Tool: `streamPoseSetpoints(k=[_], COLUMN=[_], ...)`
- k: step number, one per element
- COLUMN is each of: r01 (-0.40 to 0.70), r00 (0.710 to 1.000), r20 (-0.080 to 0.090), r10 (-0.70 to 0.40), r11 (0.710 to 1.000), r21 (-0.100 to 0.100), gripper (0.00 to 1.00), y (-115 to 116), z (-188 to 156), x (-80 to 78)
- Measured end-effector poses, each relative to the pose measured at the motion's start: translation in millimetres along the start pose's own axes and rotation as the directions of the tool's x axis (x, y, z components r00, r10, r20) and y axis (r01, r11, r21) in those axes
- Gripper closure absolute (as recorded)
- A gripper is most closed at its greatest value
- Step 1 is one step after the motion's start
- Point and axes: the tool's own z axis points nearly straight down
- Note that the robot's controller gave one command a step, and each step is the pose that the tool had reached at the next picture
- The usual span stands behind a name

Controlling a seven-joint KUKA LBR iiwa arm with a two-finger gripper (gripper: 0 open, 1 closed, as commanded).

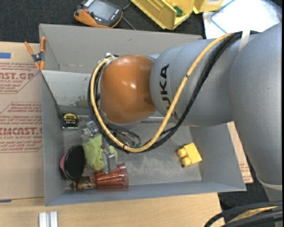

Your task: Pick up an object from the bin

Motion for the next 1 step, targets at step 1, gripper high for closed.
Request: streamPoseSetpoints(k=[1], r01=[0.115], r00=[0.993], r20=[0.007], r10=[-0.115], r11=[0.993], r21=[0.001], gripper=[0.00], y=[13.9], z=[20.9], x=[-26.1])
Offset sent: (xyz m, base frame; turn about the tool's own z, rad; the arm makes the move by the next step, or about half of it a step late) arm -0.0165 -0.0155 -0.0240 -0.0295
